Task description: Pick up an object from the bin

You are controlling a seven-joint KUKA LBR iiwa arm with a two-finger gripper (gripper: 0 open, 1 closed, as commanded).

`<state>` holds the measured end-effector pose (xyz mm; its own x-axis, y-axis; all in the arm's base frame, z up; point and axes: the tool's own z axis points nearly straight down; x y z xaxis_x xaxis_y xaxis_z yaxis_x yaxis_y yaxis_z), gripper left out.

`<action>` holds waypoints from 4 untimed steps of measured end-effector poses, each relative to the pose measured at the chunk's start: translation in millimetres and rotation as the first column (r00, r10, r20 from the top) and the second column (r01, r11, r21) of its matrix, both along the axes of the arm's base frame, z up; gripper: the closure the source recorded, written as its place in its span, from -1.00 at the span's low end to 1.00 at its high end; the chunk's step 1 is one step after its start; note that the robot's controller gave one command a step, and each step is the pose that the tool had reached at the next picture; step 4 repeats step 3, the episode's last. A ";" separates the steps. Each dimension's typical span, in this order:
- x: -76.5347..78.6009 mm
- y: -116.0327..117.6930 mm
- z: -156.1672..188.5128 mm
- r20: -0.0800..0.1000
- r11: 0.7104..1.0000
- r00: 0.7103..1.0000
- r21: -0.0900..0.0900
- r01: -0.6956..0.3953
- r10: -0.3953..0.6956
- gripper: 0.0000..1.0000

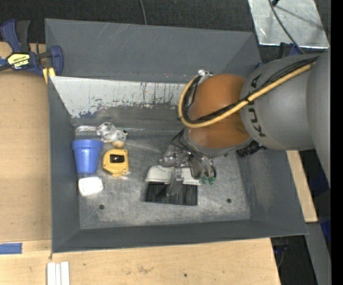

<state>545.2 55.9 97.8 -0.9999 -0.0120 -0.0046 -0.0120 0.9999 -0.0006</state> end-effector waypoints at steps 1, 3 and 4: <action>1.3 0.2 6.2 0.002 1.000 1.000 0.001 0.000 0.000 1.00; -1.6 0.0 33.7 -0.010 1.000 1.000 0.000 0.001 -0.001 1.00; -1.6 0.0 33.7 -0.010 1.000 1.000 0.000 0.001 -0.001 1.00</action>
Offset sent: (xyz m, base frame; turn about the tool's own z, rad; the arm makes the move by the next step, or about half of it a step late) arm -0.0002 0.0000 0.0837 0.0000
